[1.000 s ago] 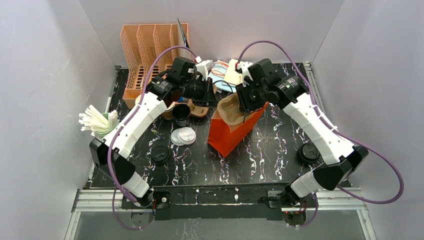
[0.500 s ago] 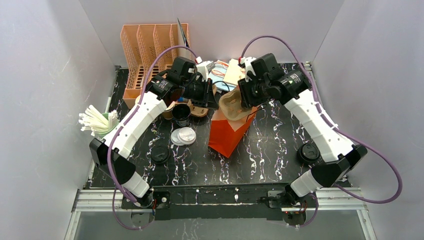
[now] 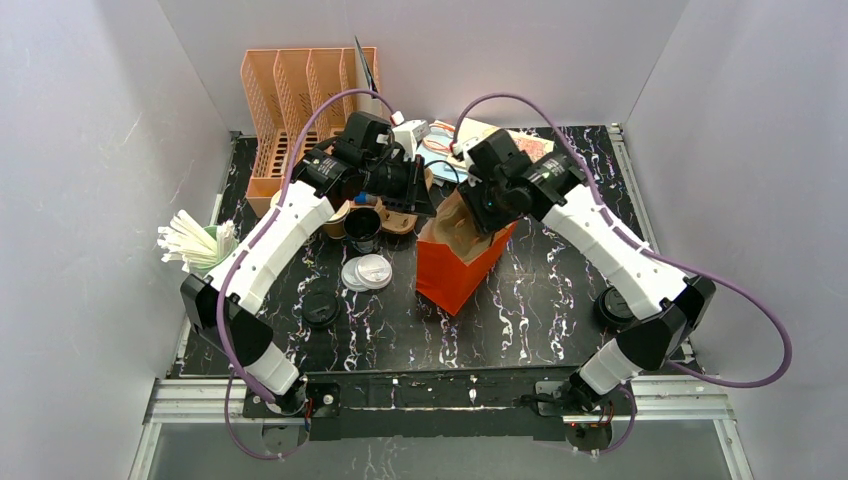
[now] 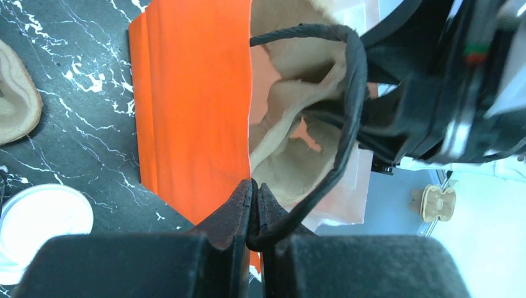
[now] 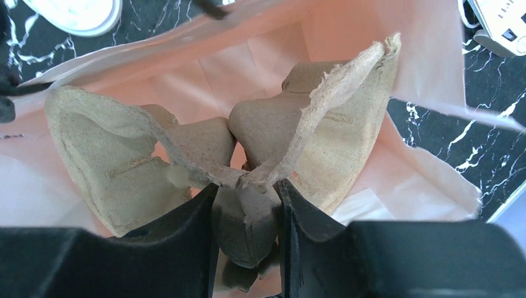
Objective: Pack the takeout coffee
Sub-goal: Place the cup tray in the takeout bag.
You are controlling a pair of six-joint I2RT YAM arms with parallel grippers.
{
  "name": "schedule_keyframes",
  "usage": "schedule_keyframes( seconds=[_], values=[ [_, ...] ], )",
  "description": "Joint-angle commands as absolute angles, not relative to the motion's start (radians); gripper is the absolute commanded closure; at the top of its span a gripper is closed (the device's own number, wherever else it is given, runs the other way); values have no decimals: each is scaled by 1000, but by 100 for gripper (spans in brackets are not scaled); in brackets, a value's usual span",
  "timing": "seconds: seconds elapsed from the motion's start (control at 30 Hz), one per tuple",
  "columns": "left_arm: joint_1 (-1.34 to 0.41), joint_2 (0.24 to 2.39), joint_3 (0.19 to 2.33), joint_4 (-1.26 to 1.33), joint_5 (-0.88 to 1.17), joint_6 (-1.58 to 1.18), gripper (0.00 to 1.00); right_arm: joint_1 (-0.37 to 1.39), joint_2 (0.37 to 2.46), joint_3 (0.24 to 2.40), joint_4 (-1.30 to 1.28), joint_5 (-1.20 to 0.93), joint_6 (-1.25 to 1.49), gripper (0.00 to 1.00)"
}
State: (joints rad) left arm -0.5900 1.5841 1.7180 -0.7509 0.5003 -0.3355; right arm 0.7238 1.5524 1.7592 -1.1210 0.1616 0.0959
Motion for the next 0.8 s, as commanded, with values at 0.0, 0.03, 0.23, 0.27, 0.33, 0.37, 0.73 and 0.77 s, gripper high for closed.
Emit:
schedule_keyframes(
  seconds=[0.0, 0.03, 0.23, 0.27, 0.33, 0.37, 0.73, 0.77],
  values=[
    [-588, 1597, 1769, -763, 516, -327, 100, 780, 1541, 1710, -1103, 252, 76, 89],
    [-588, 1598, 1771, -760, 517, -329, 100, 786, 1538, 1700, -1097, 258, 71, 85],
    [-588, 1597, 1775, -752, 517, -332, 100, 793, 1517, 1655, -1035, 275, 39, 59],
    [-588, 1597, 1775, -752, 517, -331, 100, 793, 1513, 1646, -1025, 270, 34, 57],
    [-588, 1597, 1776, -751, 518, -333, 100, 793, 1509, 1631, -1008, 257, 28, 52],
    [-588, 1598, 1775, -749, 519, -333, 100, 793, 1505, 1622, -998, 249, 25, 48],
    [-588, 1599, 1764, -728, 529, -351, 100, 793, 1455, 1453, -796, 176, 11, 41],
    [-588, 1598, 1764, -729, 528, -353, 100, 792, 1458, 1447, -790, 174, 9, 41]
  ],
)
